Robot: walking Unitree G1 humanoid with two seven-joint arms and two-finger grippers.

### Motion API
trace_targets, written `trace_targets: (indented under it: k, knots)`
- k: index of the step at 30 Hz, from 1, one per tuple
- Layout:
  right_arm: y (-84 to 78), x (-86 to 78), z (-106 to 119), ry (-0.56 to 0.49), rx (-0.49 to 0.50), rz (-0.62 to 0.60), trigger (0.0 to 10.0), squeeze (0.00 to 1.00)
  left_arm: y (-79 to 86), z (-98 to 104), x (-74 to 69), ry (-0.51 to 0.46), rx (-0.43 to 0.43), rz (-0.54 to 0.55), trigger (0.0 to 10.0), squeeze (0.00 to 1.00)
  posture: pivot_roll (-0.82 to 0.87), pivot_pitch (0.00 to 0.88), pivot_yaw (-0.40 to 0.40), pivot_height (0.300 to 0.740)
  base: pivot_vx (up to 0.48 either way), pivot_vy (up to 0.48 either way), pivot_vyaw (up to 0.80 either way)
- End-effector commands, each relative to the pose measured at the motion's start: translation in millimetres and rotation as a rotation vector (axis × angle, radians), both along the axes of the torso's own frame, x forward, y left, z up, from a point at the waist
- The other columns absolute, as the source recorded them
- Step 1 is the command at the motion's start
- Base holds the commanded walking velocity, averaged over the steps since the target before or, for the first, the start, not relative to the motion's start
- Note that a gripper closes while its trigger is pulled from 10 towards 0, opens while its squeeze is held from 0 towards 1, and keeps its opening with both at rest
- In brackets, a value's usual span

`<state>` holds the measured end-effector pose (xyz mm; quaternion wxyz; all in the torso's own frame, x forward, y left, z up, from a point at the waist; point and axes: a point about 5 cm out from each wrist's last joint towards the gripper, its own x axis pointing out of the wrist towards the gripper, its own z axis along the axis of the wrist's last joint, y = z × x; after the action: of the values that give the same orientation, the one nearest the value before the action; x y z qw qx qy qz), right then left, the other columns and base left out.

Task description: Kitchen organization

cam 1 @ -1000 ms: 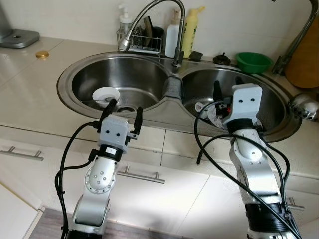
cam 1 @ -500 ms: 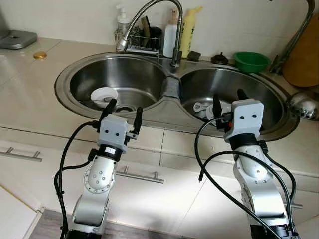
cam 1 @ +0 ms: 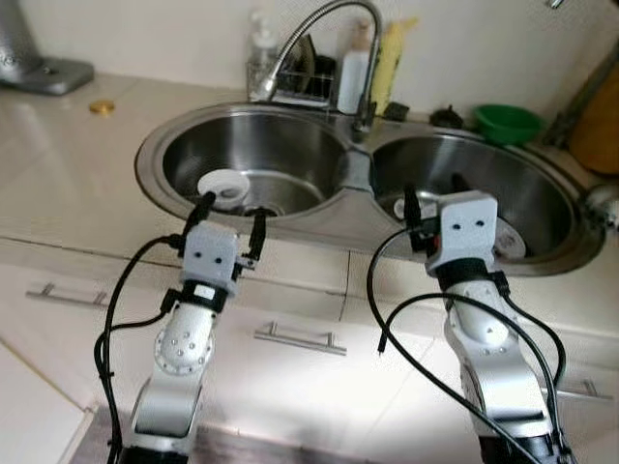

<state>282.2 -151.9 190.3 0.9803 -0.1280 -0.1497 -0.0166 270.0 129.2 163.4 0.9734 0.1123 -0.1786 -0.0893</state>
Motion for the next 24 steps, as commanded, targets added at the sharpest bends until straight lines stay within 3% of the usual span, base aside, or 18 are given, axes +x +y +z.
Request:
trace_targets:
  k: [1, 16, 24]
  knots:
    - [1.5, 0.5, 3.2, -0.011, -0.005, -0.006, 10.0, 0.0, 3.2, 2.9, -0.1, -0.01, 0.012, 0.003, 10.0, 0.0, 0.05, 0.0, -0.057, 0.74, 0.0, 0.322, 0.0]
    - [-1.9, 3.0, -2.4, 0.013, -0.003, -0.043, 10.0, 0.0, 3.6, 2.0, -0.1, -0.011, 0.016, 0.003, 10.0, 0.0, 0.06, 0.0, -0.056, 0.74, 0.0, 0.318, 0.0]
    - [-4.1, 3.5, -5.1, 0.032, -0.009, -0.058, 10.0, 0.0, 3.9, 2.5, -0.1, -0.016, 0.022, 0.008, 10.0, 0.0, 0.05, 0.0, -0.056, 0.74, 0.0, 0.0, -0.1]
